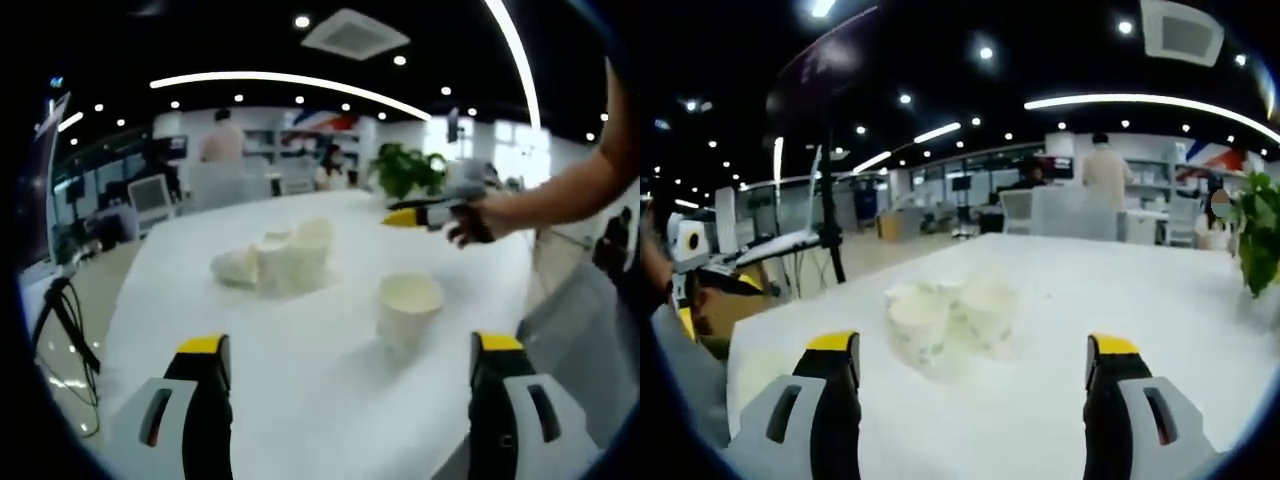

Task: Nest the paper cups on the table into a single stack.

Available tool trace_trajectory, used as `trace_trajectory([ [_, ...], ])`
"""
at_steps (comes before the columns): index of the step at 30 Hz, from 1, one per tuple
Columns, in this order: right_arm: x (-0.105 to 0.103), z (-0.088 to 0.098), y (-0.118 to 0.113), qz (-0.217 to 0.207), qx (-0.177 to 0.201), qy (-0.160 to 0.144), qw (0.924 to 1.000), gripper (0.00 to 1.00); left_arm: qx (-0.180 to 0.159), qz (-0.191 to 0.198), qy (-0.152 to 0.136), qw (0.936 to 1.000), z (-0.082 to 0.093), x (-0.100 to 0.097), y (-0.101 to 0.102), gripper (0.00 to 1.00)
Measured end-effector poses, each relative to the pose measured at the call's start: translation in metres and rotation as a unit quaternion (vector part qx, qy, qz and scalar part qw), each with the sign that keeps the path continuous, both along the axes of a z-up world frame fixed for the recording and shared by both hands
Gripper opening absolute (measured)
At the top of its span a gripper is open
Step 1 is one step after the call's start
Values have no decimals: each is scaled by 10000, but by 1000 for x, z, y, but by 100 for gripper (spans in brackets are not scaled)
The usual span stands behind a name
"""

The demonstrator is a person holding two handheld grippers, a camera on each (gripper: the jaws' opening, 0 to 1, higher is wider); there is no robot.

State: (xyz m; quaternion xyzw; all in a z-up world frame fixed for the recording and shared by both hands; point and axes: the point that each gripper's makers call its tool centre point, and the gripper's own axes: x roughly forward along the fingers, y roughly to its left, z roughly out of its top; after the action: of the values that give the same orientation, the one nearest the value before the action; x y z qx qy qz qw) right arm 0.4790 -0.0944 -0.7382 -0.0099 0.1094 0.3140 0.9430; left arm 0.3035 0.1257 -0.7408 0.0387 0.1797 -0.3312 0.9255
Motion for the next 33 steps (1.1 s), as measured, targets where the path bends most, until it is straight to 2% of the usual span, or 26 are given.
trace_trajectory([
  [3,10,-3,4,40,-79,32,10000,90,-133,83,50,9999,1,1,1,99],
  [7,27,-10,9,26,-24,116,9999,94,-158,178,82,9997,1,3,5,99],
  [13,44,-28,16,121,-255,210,9994,96,-103,222,65,9997,-1,3,7,99],
  [16,47,-35,20,332,-600,60,9976,92,-95,234,82,9996,-2,3,7,99],
  [19,51,-42,24,423,-709,107,9965,91,-101,267,119,9995,-3,3,8,99],
  [21,58,-46,24,460,-876,85,9951,87,-123,281,138,9994,-3,3,7,99],
  [25,71,-51,25,464,-960,89,9943,83,-130,308,172,9993,-4,3,8,99],
  [29,84,-54,24,400,-923,138,9948,75,-139,351,201,9991,-5,4,9,99],
  [33,98,-55,23,183,-631,284,9974,72,-110,345,227,9991,-7,5,9,99],
])
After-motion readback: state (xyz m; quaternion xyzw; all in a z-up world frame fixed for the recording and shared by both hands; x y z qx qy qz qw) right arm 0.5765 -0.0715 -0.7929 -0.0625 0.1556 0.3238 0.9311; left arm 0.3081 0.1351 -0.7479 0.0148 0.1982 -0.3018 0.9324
